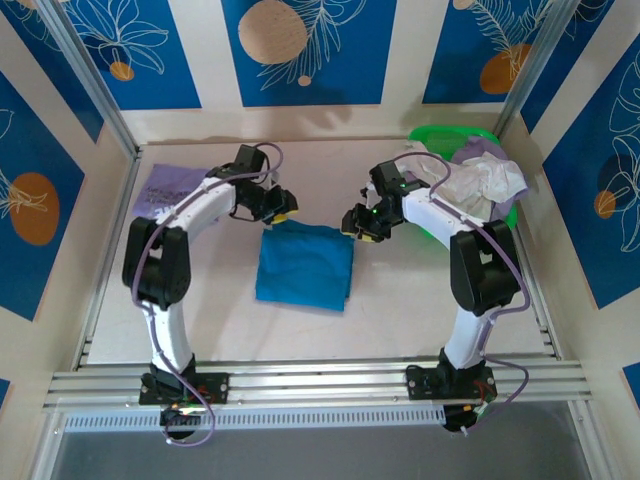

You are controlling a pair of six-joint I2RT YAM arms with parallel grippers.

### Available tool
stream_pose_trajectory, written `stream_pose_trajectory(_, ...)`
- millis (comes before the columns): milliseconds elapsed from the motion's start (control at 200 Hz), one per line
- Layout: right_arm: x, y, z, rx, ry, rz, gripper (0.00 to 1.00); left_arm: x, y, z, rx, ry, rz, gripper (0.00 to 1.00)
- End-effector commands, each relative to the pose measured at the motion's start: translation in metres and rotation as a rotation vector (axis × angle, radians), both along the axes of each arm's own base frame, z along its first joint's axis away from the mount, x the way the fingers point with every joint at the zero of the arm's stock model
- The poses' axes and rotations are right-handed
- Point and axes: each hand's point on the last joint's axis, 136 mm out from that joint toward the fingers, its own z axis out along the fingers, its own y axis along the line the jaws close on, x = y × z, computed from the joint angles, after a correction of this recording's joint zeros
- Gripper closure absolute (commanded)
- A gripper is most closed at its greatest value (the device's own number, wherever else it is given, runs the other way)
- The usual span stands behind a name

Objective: Fold and stack the t-shirts

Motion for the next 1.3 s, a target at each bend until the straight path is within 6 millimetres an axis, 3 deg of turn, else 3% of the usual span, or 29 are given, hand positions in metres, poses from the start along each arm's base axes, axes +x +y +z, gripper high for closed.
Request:
stream_pose_trajectory(0, -0.004, 0.001, -0.010, 0.053, 0.006, 0.038, 0.48, 0.003, -0.029, 0.002, -0.087, 0.042, -0.048, 0.63)
stream_pose_trajectory(165, -0.006, 0.000, -0.023, 0.114, 0.039, 0.032, 0.49, 0.011, -0.064, -0.005, -0.142, 0.060, -0.085, 0.66)
stream_pose_trajectory(330, -0.011, -0.003, -0.037, 0.177, 0.072, 0.002, 0.54, 0.014, -0.092, -0.026, -0.194, 0.105, -0.098, 0.68)
stream_pose_trajectory(495, -0.008, 0.005, -0.032, 0.269, 0.074, 0.013, 0.58, 0.012, -0.110, -0.034, -0.203, 0.120, -0.117, 0.69)
stream_pose_trajectory(685, -0.010, 0.008, -0.025, 0.299, 0.080, 0.019, 0.82, 0.009, -0.128, -0.047, -0.207, 0.143, -0.141, 0.69)
stream_pose_trajectory(830, -0.012, 0.006, -0.020, 0.328, 0.080, 0.011, 1.00, 0.009, -0.134, -0.057, -0.205, 0.161, -0.150, 0.69)
stream_pose_trajectory(995, -0.014, 0.005, -0.009, 0.333, 0.047, 0.012, 1.00, 0.005, -0.139, -0.065, -0.201, 0.175, -0.166, 0.69)
stream_pose_trajectory(1296, -0.012, 0.004, 0.008, 0.329, -0.044, -0.003, 1.00, -0.019, -0.130, -0.101, -0.109, 0.244, -0.218, 0.70)
